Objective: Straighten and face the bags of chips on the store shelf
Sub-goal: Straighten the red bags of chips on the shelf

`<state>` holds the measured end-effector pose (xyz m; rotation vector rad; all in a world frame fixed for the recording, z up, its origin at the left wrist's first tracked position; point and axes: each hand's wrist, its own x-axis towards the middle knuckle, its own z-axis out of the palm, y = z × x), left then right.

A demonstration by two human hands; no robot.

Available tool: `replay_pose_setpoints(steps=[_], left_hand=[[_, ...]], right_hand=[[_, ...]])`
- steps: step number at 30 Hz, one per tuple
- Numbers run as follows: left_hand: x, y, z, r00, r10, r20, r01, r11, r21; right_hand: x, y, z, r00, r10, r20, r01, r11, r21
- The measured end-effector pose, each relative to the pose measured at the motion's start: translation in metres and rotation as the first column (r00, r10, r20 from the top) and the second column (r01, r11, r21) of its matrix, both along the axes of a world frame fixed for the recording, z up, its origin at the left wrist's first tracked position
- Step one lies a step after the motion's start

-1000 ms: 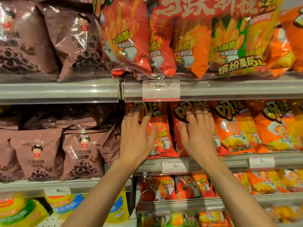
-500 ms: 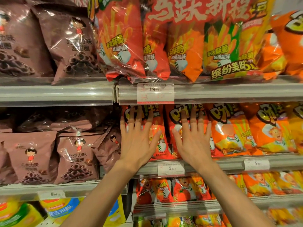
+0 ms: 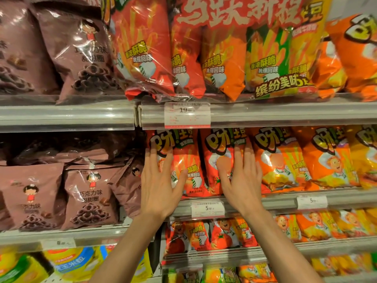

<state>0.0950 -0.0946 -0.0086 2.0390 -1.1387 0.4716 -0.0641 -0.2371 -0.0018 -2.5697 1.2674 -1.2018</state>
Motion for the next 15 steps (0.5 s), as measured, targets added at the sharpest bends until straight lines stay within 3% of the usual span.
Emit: replay_pose_setpoints(steps=[11, 15], left_hand=[[0.004, 0.010, 0.011, 1.000, -0.013, 0.001, 0.013, 0.999, 0.033], [0.003, 0.025, 0.021, 0.999, -0.041, 0.010, 0.042, 0.998, -0.054]], right_hand=[[-0.007, 0.002, 0.012, 0.993, 0.100, 0.059, -0.104, 0.992, 0.072], [-0.016, 0.012, 0.024, 0.977, 0.166, 0.136, -0.177, 0.981, 0.079]])
